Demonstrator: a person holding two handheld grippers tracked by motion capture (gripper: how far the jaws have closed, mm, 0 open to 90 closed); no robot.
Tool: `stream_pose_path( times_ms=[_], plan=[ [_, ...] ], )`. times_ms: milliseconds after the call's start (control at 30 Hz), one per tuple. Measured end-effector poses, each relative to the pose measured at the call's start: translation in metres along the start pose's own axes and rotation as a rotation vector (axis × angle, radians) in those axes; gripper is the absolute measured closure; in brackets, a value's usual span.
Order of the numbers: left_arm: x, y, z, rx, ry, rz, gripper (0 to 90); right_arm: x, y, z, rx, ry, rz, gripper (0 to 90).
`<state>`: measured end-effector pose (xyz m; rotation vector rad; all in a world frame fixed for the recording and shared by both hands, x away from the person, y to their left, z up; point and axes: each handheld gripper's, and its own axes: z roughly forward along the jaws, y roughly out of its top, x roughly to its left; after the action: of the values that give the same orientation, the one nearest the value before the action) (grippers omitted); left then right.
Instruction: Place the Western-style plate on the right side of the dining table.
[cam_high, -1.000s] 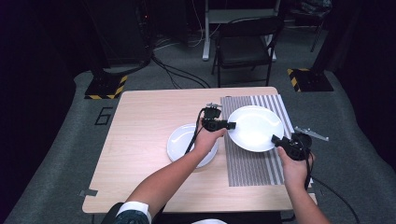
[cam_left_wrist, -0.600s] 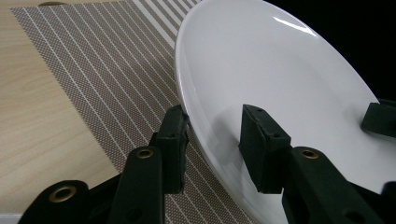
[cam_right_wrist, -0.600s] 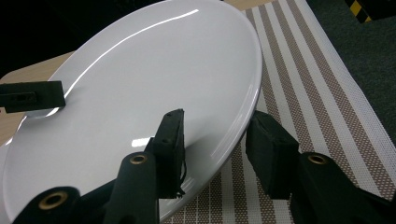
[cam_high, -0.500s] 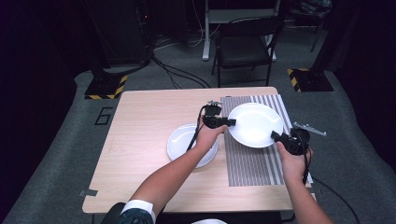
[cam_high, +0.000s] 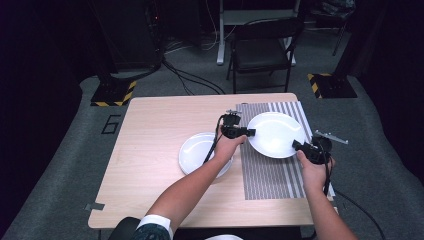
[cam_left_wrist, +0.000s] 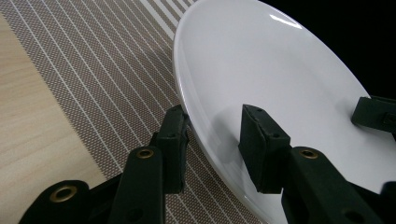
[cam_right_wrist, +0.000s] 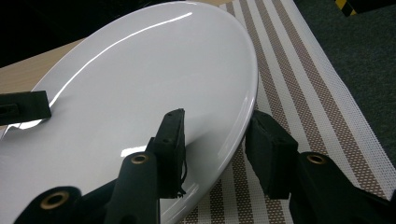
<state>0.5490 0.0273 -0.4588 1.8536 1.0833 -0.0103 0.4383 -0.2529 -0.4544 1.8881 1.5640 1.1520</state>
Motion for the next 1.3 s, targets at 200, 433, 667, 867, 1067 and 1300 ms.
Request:
stream_pose_path(
  times_ms=[200,433,667,867,1067,1300],
  plan=[
    [0.001,-0.001,0.005,0.002,0.007,-0.005,62.1,-0.001,0.000,0.003,-0.004,-0.013,-0.021,57.6],
    [0.005,-0.004,0.010,0.012,0.009,-0.022,62.1,-0.003,-0.002,0.008,0.003,-0.013,-0.021,57.7],
    [0.008,-0.007,0.017,0.020,0.009,-0.030,62.1,-0.007,-0.005,0.014,0.011,-0.020,-0.021,57.7],
    [0.011,-0.011,0.022,0.039,0.015,-0.034,62.0,-0.009,-0.008,0.017,0.024,-0.015,-0.019,57.7],
    [0.015,-0.012,0.024,0.040,0.019,-0.036,62.2,-0.010,-0.011,0.021,0.038,-0.016,-0.031,57.7],
    [0.017,-0.015,0.026,0.046,0.027,-0.040,62.4,-0.009,-0.014,0.026,0.041,-0.026,-0.043,57.5]
  ],
)
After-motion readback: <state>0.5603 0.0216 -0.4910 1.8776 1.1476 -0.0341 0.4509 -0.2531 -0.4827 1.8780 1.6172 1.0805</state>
